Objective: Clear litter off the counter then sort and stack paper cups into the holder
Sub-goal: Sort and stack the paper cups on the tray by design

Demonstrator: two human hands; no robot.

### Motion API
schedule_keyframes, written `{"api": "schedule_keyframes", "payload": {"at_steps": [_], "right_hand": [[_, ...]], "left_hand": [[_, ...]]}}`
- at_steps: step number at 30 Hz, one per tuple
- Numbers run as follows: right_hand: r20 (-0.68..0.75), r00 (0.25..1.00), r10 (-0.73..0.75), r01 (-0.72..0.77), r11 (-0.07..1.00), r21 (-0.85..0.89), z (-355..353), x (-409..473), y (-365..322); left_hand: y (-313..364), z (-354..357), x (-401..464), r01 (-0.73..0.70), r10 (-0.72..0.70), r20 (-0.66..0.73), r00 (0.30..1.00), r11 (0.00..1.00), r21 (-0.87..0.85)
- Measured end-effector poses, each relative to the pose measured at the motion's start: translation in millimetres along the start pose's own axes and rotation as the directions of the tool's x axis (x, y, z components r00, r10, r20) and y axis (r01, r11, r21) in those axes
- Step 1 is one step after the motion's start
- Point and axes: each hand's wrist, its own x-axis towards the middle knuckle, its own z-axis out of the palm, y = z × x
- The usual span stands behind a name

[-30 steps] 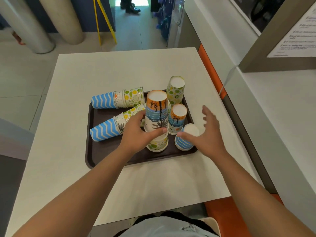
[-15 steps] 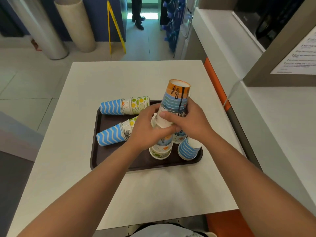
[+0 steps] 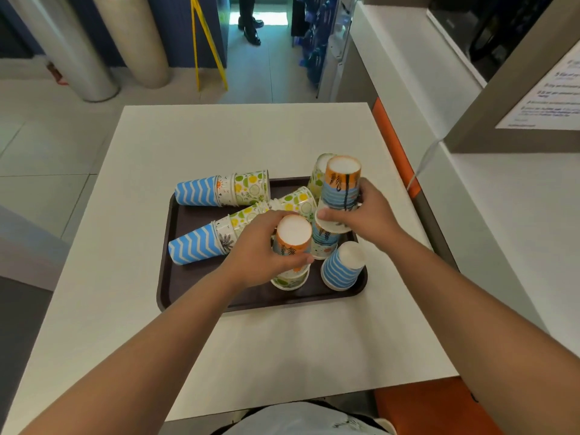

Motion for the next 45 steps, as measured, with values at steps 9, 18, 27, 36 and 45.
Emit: {"api": "schedule_keyframes", "payload": {"at_steps": [9,18,27,36,45], "right_hand": [[0.041,0.994,-0.103,0.106,0.991,-0.077,7.7,1.1,9.8],[-0.022,0.993,-0.113,0.097,0.929,-0.358,11.1,17.1,10.5],[-0.024,0.981,-0.191,0.165,0.899,-0.406,17.1,7.3,0.8],[0.317,0.931,-0.18,0.169,0.984,0.062,60.1,-42.7,-2.9],[0.257,0.964,-0.073,0.072,0.997,0.016,59.8,-14.1,-9.3]], "left_hand": [[-7.8,-4.3,4.7,0.016,-0.018,-0.096,0.995,1.0,-0.018],[-5.6,1.9,11.8,0.039,-0.041,-0.133,0.99,0.999,-0.02],[-7.4,-0.7,13.7,0.052,-0.055,-0.079,0.995,0.998,-0.043],[-45.7,-1.4,-10.7,0.227,-0.227,0.078,0.971,0.974,0.012],[-54.1,16.2,-21.0,0.29,-0.286,0.075,0.955,0.955,-0.056]]}}
